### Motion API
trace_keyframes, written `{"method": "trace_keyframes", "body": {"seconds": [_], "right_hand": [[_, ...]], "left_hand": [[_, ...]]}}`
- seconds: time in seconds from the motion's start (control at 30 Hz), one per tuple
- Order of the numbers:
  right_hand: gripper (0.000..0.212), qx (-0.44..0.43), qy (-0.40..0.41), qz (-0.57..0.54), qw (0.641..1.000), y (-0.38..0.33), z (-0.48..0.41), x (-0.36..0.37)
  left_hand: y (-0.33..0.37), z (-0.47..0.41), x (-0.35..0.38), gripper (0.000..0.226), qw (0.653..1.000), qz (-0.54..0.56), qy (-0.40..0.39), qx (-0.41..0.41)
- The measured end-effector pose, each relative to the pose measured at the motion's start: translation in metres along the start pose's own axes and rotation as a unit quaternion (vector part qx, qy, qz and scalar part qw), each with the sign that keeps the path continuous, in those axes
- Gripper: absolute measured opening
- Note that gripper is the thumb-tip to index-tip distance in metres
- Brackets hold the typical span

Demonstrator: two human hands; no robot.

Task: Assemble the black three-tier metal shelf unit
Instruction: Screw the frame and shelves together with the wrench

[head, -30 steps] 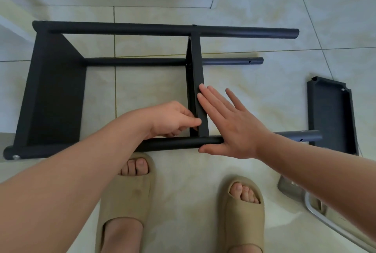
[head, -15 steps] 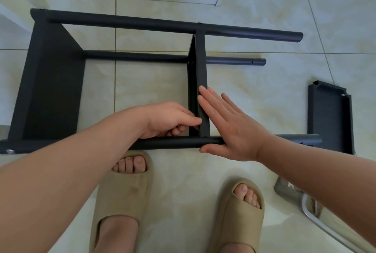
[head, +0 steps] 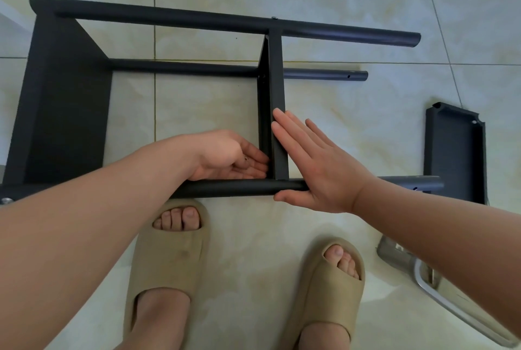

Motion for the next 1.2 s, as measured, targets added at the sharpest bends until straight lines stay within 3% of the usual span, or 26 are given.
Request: {"method": "trace_keyframes", "body": {"seconds": [0.3,0.53,0.97,1.2], "right_hand": [[0.102,0.002,-0.012,0.005,1.000,0.001,0.000,0.002],[0.102,0.003,-0.015,0.015,1.000,0.000,0.000,0.002],[0.101,0.005,0.004,0.016,1.000,0.000,0.000,0.000],[0.102,0.008,0.004,0.018,1.000,-0.001,0.001,-0.001]], "left_hand": [[0.003,-0.002,0.003,0.012,0.995,-0.082,0.020,0.047],[0.009,-0.015,0.006,0.015,0.987,-0.132,0.049,0.079],[-0.015,-0.013,0.024,0.020,0.996,-0.003,-0.063,-0.067],[-0.018,-0.012,0.022,0.021,0.994,0.000,-0.067,-0.086]]}}
Point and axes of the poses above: each hand's wrist, its own z-axis away from the middle knuckle, its own x-axis out of the palm, y = z × x, the point moved 9 cm from there along -z, towards the middle knuckle, and after that the axes turned 8 degrees about z, right-handed, at the moved point
